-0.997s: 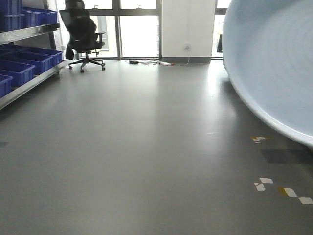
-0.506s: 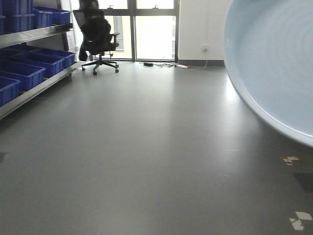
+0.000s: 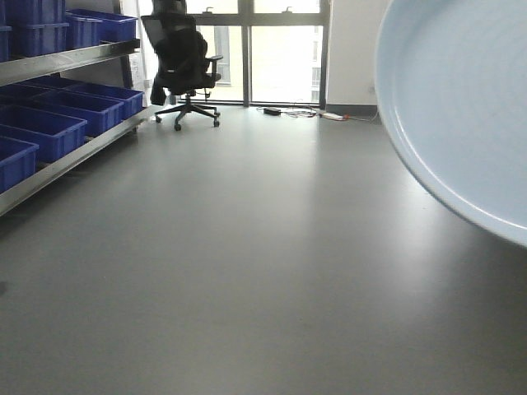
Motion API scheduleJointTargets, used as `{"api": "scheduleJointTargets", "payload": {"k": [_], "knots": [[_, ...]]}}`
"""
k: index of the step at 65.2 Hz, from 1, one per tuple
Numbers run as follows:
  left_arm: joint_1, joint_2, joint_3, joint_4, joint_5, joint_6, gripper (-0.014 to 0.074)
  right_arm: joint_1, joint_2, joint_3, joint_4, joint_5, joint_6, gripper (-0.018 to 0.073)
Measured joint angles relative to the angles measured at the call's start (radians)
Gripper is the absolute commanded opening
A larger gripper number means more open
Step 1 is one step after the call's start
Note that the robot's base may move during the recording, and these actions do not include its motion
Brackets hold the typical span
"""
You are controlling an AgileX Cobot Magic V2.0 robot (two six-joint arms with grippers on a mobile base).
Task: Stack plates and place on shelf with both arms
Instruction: 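Drive the base up to the shelf of blue bins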
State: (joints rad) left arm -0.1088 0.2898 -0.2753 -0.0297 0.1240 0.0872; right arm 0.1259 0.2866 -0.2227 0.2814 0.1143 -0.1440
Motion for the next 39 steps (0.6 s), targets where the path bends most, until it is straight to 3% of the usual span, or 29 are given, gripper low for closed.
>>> {"api": "scheduleJointTargets", "payload": {"k": [39], "knots": [[0.000, 0.000, 0.000, 0.000, 0.000, 0.000, 0.0082, 0.000, 0.000, 0.000, 0.000, 0.000, 0.000, 0.0058]]}}
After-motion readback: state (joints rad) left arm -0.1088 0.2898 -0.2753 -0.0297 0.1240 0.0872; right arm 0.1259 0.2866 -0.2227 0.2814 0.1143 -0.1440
